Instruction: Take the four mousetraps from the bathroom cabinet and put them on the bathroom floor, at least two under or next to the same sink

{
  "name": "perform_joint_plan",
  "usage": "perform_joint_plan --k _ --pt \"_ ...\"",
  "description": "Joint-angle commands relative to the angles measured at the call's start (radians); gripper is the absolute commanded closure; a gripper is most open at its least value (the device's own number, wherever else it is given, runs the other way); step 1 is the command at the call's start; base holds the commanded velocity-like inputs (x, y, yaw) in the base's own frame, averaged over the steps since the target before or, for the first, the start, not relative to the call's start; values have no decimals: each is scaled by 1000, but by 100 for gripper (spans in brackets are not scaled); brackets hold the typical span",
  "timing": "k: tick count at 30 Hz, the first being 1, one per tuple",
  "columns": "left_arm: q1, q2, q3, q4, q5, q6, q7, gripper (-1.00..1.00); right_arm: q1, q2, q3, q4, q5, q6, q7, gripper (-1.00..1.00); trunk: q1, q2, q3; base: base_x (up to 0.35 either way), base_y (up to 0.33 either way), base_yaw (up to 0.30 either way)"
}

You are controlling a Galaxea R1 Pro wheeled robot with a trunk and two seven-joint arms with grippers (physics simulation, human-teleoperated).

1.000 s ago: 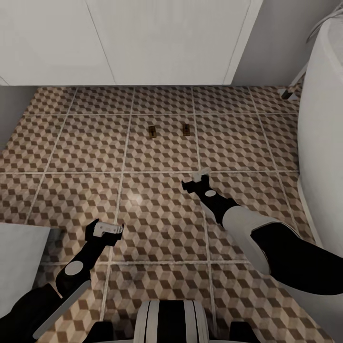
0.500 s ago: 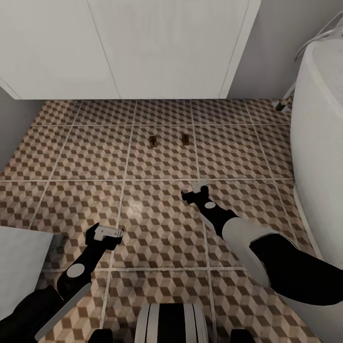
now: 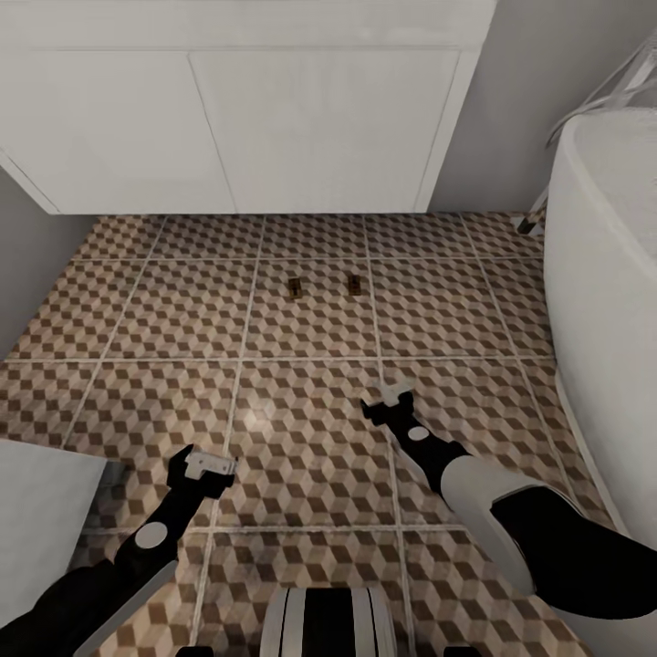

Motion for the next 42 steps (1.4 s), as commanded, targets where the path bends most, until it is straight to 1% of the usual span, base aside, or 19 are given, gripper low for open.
perform_joint_plan --k 1,3,6,14,15,18,21,22,23,26,28,29,31,32,34,36,38,39,42 --pt "-1 1 -12 9 5 -11 9 -100 7 -3 3 1 5 -10 -5 -100 -1 0 3 0 0 0" --pt "-2 1 -31 38 5 -52 10 -100 29 -12 2 1 5 -28 -5 -100 -1 0 11 0 0 0" --pt "-1 1 -46 66 6 -85 11 -100 51 -23 2 1 5 -41 -5 -100 -3 1 23 0 0 0" --pt "-1 1 -87 149 10 -138 11 -100 112 -47 3 1 5 -73 -5 -100 -6 3 54 0 0 0" --pt "-1 1 -99 174 20 -158 11 -100 124 -51 2 1 5 -81 -5 -100 -7 3 58 0 0 0" --pt "-1 1 -123 210 52 -200 11 -100 148 -57 2 1 5 -92 -5 -100 -8 4 69 0 0 0" --pt "-1 1 -157 248 101 -245 11 -100 175 -63 2 1 5 -103 -5 -100 -10 5 81 0 0 0" --pt "-2 1 -170 262 120 -259 11 -100 184 -65 2 1 5 -107 -5 -100 -10 5 85 0 0 0" --pt "-2 1 -200 291 157 -285 10 -100 199 -68 1 1 5 -118 -5 -100 -10 5 88 0 0 0" --pt "-1 1 -243 335 205 -323 8 -100 220 -74 2 1 5 -138 -5 -100 -12 6 100 0 0 0" --pt "-1 1 -268 364 230 -348 8 -100 237 -77 2 1 5 -153 -5 -100 -13 6 108 0 0 0" --pt "-1 1 -290 392 247 -375 8 -100 253 -80 2 1 5 -165 -5 -100 -13 7 112 0 0 0" --pt "-1 0 -309 421 260 -403 8 -100 267 -85 2 1 5 -175 -5 -100 -14 7 119 0 0 0" --pt "-2 -2 -326 448 268 -431 8 -100 279 -90 2 1 5 -182 -5 -100 -15 7 123 0 0 0" --pt "-1 -9 -350 490 275 -469 8 -100 298 -94 3 1 5 -189 -5 -100 -15 8 131 0 0 0" --pt "-1 -14 -365 517 278 -491 8 -100 311 -96 3 1 5 -194 -4 -100 -16 8 139 0 0 0" --pt "-1 -18 -390 553 281 -517 8 -100 329 -98 2 1 5 -205 -5 -100 -17 9 146 0 0 0" --pt "-2 -21 -427 591 283 -543 8 -100 350 -105 2 2 5 -219 -4 -100 -18 9 150 0 0 0" --pt "-1 -23 -453 617 295 -563 8 -100 372 -115 3 2 4 -233 -4 -100 -19 10 162 0 0 0"
